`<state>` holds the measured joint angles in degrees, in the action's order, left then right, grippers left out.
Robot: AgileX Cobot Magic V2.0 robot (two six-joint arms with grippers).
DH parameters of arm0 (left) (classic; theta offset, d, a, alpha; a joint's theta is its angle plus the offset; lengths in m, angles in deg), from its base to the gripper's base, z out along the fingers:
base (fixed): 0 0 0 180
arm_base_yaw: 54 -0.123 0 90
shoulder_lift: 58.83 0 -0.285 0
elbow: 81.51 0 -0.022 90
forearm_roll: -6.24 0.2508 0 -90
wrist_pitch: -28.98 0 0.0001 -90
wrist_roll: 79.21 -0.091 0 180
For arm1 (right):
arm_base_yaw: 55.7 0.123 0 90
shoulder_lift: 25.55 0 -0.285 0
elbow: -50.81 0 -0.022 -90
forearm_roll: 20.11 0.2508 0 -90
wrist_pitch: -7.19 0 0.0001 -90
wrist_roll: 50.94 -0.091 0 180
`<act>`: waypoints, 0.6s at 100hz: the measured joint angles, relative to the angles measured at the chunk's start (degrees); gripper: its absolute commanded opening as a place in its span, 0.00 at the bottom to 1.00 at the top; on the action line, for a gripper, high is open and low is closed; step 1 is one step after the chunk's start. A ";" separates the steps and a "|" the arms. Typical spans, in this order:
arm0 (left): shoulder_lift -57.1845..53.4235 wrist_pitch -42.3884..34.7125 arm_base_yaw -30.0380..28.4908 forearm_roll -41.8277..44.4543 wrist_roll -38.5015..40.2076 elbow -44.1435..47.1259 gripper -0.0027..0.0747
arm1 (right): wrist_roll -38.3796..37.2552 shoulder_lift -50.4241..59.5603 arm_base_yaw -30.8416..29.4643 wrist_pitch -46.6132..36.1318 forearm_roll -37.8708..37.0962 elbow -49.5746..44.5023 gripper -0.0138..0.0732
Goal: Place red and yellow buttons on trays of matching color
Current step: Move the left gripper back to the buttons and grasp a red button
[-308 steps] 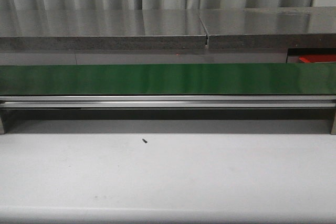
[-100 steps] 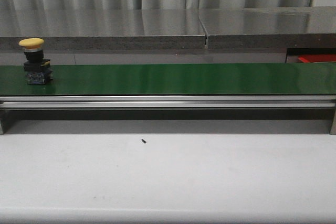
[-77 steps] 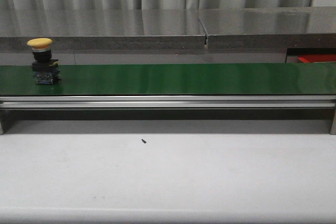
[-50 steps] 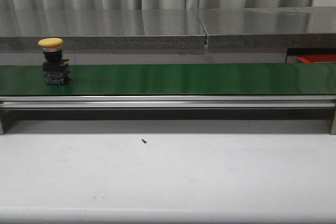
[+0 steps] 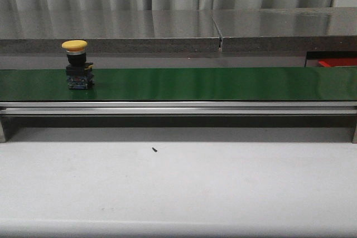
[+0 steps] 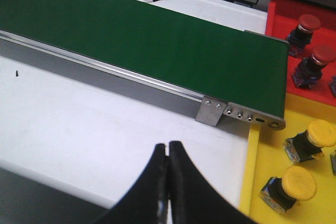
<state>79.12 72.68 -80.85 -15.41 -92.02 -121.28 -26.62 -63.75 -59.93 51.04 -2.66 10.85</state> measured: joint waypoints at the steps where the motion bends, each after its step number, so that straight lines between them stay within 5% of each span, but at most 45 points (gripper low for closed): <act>1: -0.58 0.12 0.00 -0.01 0.00 0.00 0.01 | 0.00 0.00 0.00 0.00 0.00 0.00 0.08; 36: -15.07 9.47 5.22 -0.90 0.58 0.44 0.01 | 0.00 0.00 0.00 0.00 0.00 0.00 0.08; 60: -26.56 8.55 10.19 -1.12 0.58 12.97 0.01 | 0.00 0.00 0.00 0.00 0.00 0.00 0.08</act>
<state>52.56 81.23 -70.66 -16.53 -91.45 -108.31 -26.62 -63.75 -59.93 51.04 -2.66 10.85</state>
